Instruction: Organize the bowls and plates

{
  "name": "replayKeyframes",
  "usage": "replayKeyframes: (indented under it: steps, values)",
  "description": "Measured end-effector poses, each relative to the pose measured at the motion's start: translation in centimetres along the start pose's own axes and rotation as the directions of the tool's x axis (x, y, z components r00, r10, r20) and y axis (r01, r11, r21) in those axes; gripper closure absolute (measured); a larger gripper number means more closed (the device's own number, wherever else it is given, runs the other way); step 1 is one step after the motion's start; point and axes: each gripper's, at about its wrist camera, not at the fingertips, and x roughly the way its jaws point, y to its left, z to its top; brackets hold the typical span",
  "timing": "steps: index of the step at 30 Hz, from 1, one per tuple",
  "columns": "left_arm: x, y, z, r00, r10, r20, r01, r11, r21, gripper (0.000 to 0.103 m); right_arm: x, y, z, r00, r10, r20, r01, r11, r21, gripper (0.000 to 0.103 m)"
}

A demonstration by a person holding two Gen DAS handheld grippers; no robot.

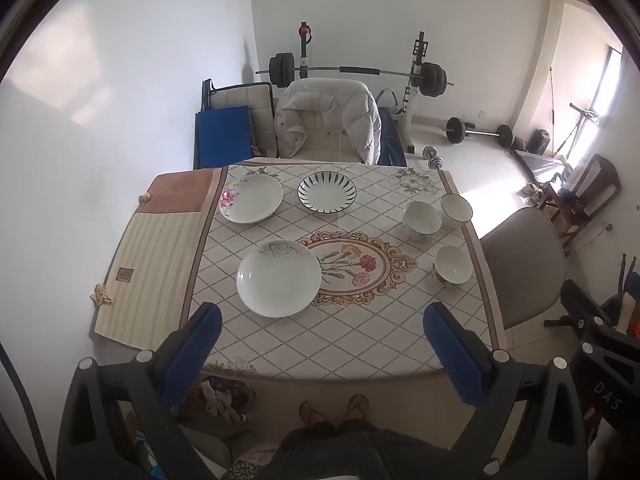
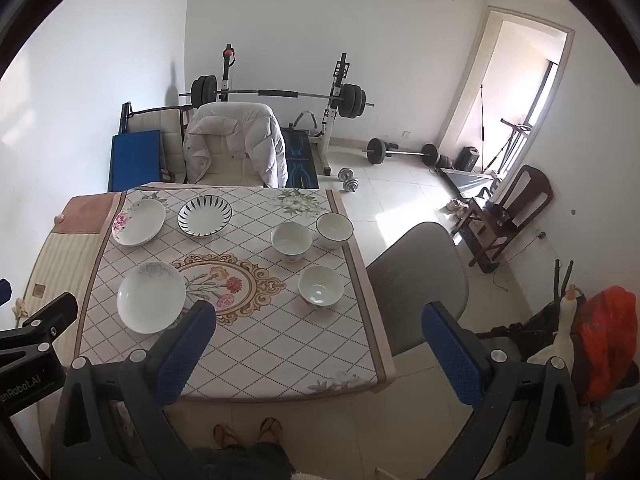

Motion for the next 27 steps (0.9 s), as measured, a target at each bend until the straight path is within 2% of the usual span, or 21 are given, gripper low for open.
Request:
replayKeyframes:
  steps: [27]
  values:
    - [-0.4,0.2,1.2,1.0,0.007,0.023,-0.008,1.0,0.011,0.0,0.0,0.0,0.4,1.0,0.002,0.005,-0.002,1.0,0.004,0.0]
